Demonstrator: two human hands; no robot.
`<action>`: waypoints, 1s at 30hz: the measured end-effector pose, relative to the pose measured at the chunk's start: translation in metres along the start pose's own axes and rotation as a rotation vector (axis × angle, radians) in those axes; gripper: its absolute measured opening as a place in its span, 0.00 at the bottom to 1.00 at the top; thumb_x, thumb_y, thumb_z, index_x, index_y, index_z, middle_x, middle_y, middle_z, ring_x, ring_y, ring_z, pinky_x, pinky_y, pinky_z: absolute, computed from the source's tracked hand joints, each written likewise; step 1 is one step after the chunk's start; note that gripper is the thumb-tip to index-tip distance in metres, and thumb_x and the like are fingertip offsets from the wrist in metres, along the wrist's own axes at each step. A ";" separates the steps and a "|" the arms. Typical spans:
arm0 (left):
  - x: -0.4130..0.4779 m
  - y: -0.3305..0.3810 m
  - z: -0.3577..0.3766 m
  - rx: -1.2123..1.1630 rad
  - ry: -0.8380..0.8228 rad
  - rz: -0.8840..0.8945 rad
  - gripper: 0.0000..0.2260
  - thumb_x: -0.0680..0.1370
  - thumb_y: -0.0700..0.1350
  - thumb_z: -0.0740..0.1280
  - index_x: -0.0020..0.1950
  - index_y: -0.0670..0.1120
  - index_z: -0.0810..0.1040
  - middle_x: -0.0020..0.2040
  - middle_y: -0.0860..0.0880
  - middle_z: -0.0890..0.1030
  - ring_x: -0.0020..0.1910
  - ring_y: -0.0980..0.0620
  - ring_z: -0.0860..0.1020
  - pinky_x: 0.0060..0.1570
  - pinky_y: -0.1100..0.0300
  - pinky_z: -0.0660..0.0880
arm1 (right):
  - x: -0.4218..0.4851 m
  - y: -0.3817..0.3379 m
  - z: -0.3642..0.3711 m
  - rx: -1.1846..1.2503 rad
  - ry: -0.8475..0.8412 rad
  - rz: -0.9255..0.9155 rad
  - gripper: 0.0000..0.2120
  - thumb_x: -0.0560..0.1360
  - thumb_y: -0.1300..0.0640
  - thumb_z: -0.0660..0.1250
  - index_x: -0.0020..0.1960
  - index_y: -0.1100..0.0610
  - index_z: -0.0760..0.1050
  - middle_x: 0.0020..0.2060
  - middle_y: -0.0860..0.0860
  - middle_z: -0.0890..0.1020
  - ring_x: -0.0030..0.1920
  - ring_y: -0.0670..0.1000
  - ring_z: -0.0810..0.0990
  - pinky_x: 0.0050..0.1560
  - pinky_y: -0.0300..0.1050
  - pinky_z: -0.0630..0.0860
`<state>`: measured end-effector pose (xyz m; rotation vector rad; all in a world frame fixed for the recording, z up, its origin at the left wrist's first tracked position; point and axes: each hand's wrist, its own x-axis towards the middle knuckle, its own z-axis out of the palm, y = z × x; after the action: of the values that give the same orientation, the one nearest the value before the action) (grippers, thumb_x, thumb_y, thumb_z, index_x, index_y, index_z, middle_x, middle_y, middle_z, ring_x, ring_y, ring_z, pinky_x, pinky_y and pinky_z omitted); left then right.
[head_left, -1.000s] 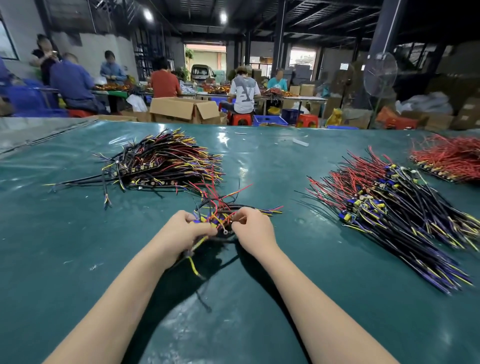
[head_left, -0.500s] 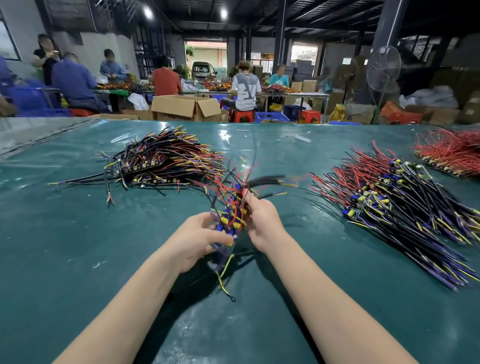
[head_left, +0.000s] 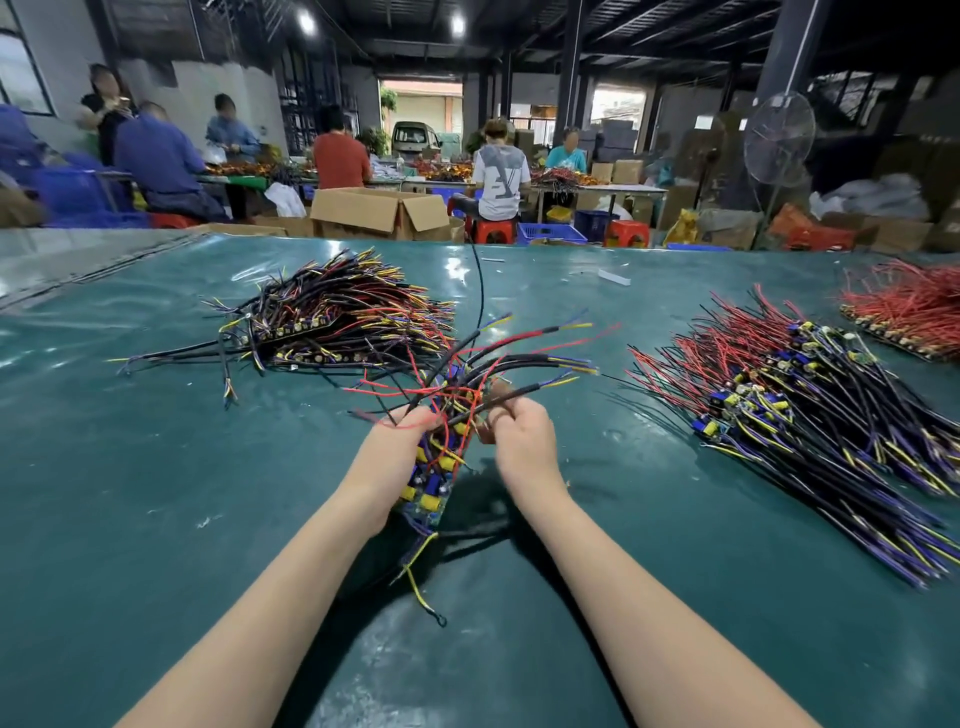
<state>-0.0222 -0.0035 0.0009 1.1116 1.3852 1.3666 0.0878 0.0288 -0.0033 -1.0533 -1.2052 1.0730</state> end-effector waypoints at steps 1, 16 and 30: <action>-0.001 0.000 0.001 0.005 -0.017 0.017 0.12 0.78 0.41 0.61 0.34 0.48 0.74 0.30 0.55 0.79 0.35 0.55 0.75 0.39 0.67 0.71 | 0.000 0.001 0.002 0.012 0.036 -0.030 0.13 0.77 0.70 0.54 0.44 0.57 0.72 0.31 0.54 0.73 0.32 0.51 0.70 0.36 0.46 0.72; 0.002 -0.013 0.025 0.355 0.109 0.211 0.10 0.76 0.47 0.62 0.52 0.44 0.77 0.53 0.42 0.81 0.56 0.42 0.75 0.55 0.54 0.70 | 0.009 0.000 0.012 0.471 0.048 0.484 0.13 0.80 0.55 0.55 0.39 0.56 0.71 0.30 0.53 0.78 0.28 0.52 0.76 0.29 0.40 0.74; 0.001 -0.007 0.018 0.361 0.081 0.125 0.08 0.76 0.47 0.63 0.50 0.45 0.78 0.44 0.46 0.78 0.48 0.46 0.74 0.48 0.57 0.68 | 0.007 -0.007 0.006 0.576 -0.028 0.477 0.14 0.79 0.58 0.51 0.40 0.59 0.72 0.29 0.55 0.77 0.28 0.52 0.76 0.29 0.41 0.74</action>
<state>-0.0053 0.0013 -0.0068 1.4106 1.6915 1.2900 0.0831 0.0350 0.0055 -0.8797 -0.5994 1.6833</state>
